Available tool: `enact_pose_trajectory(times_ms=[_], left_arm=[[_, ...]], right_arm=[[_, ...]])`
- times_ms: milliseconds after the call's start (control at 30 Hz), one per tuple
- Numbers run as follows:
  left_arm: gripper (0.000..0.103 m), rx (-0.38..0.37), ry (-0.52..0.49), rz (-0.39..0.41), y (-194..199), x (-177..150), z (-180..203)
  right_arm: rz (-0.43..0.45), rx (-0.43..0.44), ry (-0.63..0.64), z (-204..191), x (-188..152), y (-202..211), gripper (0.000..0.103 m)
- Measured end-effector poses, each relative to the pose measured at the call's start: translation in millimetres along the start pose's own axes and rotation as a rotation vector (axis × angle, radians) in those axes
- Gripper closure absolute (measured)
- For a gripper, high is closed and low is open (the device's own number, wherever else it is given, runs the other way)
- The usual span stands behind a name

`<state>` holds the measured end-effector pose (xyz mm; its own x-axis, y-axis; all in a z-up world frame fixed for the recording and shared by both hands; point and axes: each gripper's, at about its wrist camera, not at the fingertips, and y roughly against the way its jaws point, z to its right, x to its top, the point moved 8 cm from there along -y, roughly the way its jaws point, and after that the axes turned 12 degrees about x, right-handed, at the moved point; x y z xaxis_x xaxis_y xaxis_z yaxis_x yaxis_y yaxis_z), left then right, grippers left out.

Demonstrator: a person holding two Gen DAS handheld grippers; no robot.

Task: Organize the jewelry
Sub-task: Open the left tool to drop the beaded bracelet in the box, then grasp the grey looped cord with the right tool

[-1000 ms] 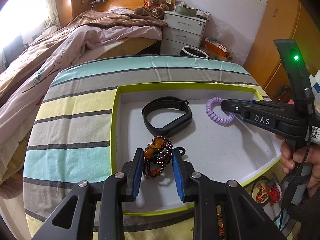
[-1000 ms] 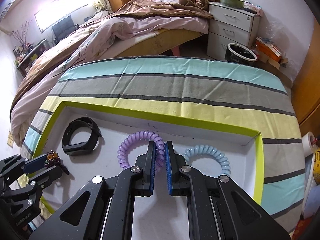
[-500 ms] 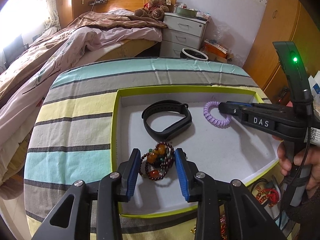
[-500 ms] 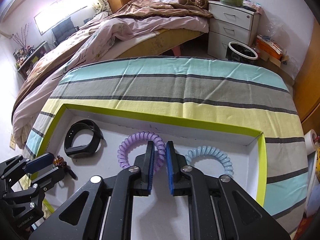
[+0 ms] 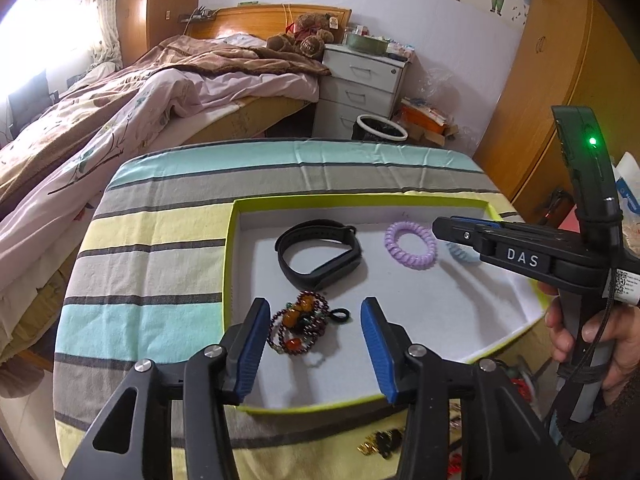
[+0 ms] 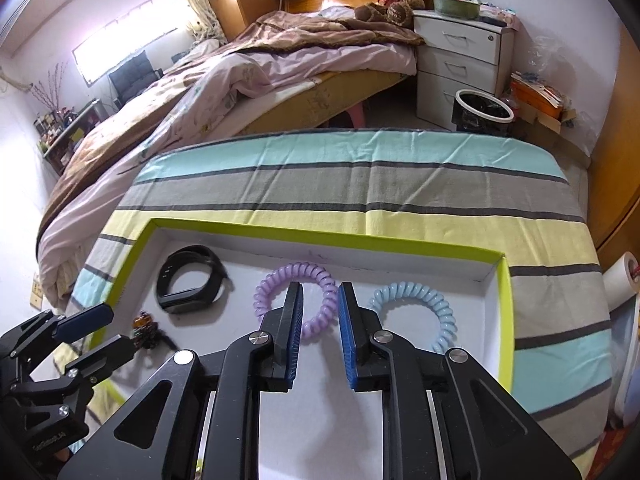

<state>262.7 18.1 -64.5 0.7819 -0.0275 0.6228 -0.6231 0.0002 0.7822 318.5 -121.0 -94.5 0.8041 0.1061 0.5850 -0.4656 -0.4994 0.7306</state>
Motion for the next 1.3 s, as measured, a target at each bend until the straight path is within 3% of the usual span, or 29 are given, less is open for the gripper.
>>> enact_pose_trajectory(times_ms=[200,333,767,867,1200,1300], left_arm=[[0.056,-0.014,0.019,0.03,26.9,-8.7,1.3],[0.055,-0.023,0.034,0.051,43.9,-17.0,-1.2],[0.055,-0.041,0.079,0.058,78.0,-58.1,-4.0],[0.055,-0.036,0.085,0.048,78.6,-65.2,-3.4],[0.055,-0.049,0.087,0.003,73.5,-88.3,4.4],[0.055,-0.047,0.085,-0.005,72.7,-91.4,6.4]], right_arm=[[0.057,0.029,0.008,-8.8,-6.9,32.8,0.083],[0.092,0.018,0.027,-12.0,-17.2,55.1,0.064],[0.117,0.031,0.023,-3.2,-83.9,99.9,0.064],[0.114,0.08,0.048,-6.7,-100.4,106.8,0.064],[0.047,0.197,0.156,-17.1,-139.3,105.7,0.064],[0.008,0.193,0.192,-19.2,-145.7,97.3,0.064]])
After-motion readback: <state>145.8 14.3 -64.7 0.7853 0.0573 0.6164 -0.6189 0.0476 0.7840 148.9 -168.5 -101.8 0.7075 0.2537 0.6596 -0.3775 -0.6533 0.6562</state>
